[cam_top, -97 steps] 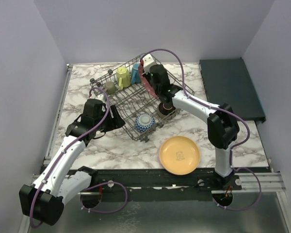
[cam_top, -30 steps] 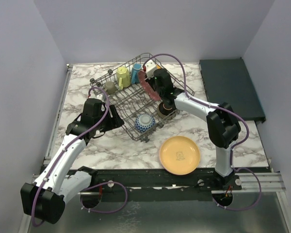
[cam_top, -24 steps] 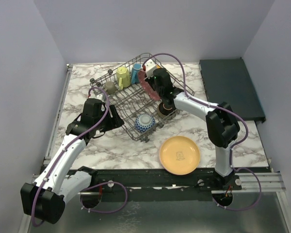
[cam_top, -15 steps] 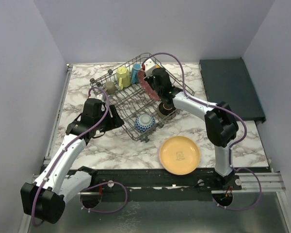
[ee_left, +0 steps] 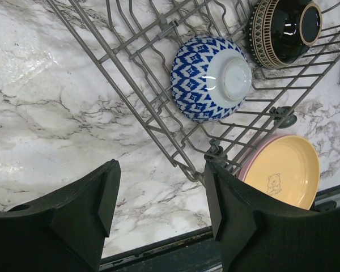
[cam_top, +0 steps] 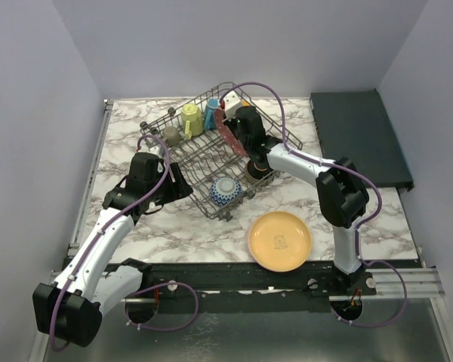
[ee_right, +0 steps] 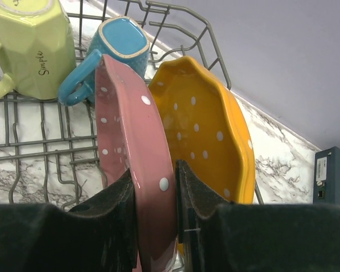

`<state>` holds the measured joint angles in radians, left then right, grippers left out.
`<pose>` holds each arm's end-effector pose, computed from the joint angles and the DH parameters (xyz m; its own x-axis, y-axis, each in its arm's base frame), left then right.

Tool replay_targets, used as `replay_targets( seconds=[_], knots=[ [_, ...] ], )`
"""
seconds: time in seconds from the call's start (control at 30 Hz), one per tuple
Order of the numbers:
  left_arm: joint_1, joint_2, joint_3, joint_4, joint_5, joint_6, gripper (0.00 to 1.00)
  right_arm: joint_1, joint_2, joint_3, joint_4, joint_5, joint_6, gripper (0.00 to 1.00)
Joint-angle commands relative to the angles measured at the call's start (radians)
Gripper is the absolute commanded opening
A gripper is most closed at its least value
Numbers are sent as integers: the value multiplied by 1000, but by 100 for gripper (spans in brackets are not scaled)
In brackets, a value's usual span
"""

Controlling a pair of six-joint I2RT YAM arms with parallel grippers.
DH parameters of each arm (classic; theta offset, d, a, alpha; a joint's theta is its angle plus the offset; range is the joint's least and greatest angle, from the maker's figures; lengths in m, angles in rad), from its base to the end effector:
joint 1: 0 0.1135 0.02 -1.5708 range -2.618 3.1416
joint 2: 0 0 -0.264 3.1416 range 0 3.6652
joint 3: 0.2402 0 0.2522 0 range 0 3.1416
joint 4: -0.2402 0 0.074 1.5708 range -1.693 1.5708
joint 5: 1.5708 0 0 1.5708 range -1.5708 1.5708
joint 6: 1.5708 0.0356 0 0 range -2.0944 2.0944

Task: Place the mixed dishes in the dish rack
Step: Insert the plate into the dish rack.

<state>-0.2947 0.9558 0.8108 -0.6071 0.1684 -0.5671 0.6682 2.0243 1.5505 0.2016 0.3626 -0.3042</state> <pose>0.1881 -0.0633 0.2786 -0.7681 -0.3203 -0.5544 -0.0109 0.8723 -0.4889 0.3880 0.2902 0.2636 -0.1082 -0.4422 -0.8904 -0.3600 0.8523 -0.3795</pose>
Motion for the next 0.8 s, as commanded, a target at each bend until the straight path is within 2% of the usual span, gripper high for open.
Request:
replay_targets(
  seconds=[0.0,0.23,0.33,0.6,0.77],
  knots=[
    [8,4,-8,14,0,13,67,0,16,-7,176,64,77,0],
    [8,6,-8,14,1,13,67,0,34,-8,205,80,76,2],
    [9,6,-8,13,2,13,67,0,37,-21,212,89,82,21],
    [11,9,-8,14,3,15,67,0,27,-38,216,109,98,51],
    [12,8,-8,14,5,15,67,0,19,-33,208,115,99,57]
  ],
)
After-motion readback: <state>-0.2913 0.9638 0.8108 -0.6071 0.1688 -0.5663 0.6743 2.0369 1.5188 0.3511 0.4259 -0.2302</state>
